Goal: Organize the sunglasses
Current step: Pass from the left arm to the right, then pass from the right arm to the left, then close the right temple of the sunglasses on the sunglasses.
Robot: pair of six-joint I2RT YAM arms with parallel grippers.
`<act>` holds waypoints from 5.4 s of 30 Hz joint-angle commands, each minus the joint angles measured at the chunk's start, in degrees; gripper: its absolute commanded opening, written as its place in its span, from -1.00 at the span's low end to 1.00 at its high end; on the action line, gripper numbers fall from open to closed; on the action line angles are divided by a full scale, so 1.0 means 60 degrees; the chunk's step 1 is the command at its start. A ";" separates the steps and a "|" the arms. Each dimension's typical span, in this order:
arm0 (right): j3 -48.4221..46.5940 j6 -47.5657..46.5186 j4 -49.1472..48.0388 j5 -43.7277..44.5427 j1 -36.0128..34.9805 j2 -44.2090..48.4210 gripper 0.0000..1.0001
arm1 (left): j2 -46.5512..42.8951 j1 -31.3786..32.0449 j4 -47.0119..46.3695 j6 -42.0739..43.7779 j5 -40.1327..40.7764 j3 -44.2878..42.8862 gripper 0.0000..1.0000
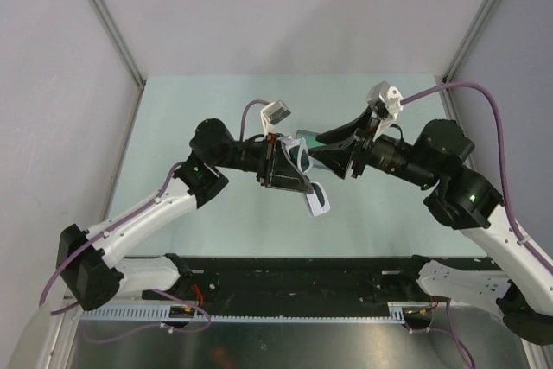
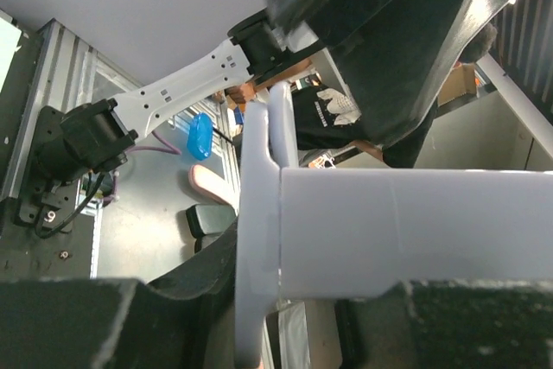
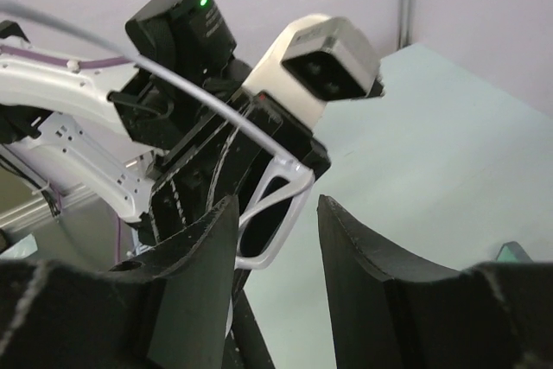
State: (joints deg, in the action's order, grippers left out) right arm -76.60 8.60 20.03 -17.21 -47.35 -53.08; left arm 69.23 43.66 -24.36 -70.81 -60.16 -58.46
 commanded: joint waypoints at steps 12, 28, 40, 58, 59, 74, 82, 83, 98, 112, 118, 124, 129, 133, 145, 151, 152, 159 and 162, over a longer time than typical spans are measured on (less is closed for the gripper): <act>-0.1208 0.2271 0.1801 -0.3839 0.2412 -0.0866 -0.20 | -0.0319 0.0033 -0.0203 0.1590 -0.0301 -0.0101 -0.36; -0.1208 0.2420 0.2301 -0.3797 0.1843 -0.1041 -0.19 | 0.0004 0.0033 -0.0027 0.1708 -0.0344 -0.0291 -0.37; -0.1120 0.2302 0.1789 -0.2888 0.1505 -0.1290 -0.37 | -0.0084 0.0033 0.0017 0.1723 -0.0300 -0.0233 -0.36; -0.0154 0.3121 0.0545 -0.1659 0.1052 -0.0441 -1.00 | -0.0186 0.0033 0.0046 0.1445 0.0430 -0.0336 -0.04; -0.0081 0.3325 0.0442 -0.1571 0.0950 -0.0412 -1.00 | -0.0259 0.0033 0.0046 0.1444 0.0490 -0.0350 -0.04; 0.1954 0.5261 -0.1961 0.1066 0.0304 0.0745 -1.00 | -0.1460 0.0033 0.0046 0.1386 0.3112 0.0543 -0.13; 0.2453 0.5787 -0.2840 0.1579 0.0231 0.1009 -1.00 | -0.1622 0.0048 0.0061 0.1225 0.3391 0.0734 -0.16; 0.2497 0.5774 -0.2971 0.1580 0.0217 0.1024 -1.00 | -0.1607 0.0048 0.0046 0.1196 0.3362 0.0734 -0.17; 0.2615 0.5876 -0.2915 0.1711 0.0085 0.0893 -0.92 | -0.1563 0.0077 0.0046 0.1137 0.3537 0.0675 -0.70; 0.2615 0.5700 -0.2767 0.1682 0.0581 0.1214 -0.05 | -0.1461 0.0048 0.0075 0.1210 0.3508 0.0734 -0.81; 0.2586 0.5657 -0.2504 0.1872 0.1124 0.1756 0.26 | -0.1358 -0.0084 0.0061 0.1298 0.3362 0.0866 -0.79; 0.1724 0.5042 -0.2141 0.0647 0.1871 0.0939 0.62 | -0.1182 -0.0084 0.0061 0.1386 0.2952 0.0968 -0.74; 0.0477 0.4368 -0.1376 0.0129 0.1901 -0.0030 0.74 | -0.1211 -0.0084 0.0061 0.1444 0.2791 0.1042 -0.70; 0.0257 0.4148 -0.1318 -0.0381 0.1916 -0.0381 0.79 | -0.1168 -0.0084 0.0061 0.1459 0.2746 0.1100 -0.69; 0.0242 0.3503 -0.0264 -0.1159 0.1843 -0.0118 0.85 | -0.0860 -0.0084 0.0061 0.1488 0.2674 0.0793 -0.62; 0.0242 0.3518 -0.0043 -0.1437 0.1828 -0.0176 0.84 | -0.0831 -0.0084 0.0061 0.1489 0.2717 0.0690 -0.59; 0.0242 0.3561 -0.0014 -0.1452 0.1828 -0.0162 0.84 | -0.0816 -0.0084 0.0061 0.1517 0.2717 0.0661 -0.59; 0.0257 0.3474 0.0484 -0.1321 0.1696 -0.0148 0.87 | -0.0787 -0.0084 0.0061 0.1547 0.2820 0.0500 -0.59; 0.0286 0.3459 0.0528 -0.1248 0.1608 -0.0089 0.89 | -0.0787 -0.0084 0.0061 0.1547 0.2820 0.0426 -0.59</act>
State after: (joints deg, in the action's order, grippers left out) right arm -72.90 30.76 21.89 -23.59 -36.91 -54.48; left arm 64.62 43.48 -22.02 -62.46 -43.92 -52.75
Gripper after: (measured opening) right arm 0.938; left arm 0.218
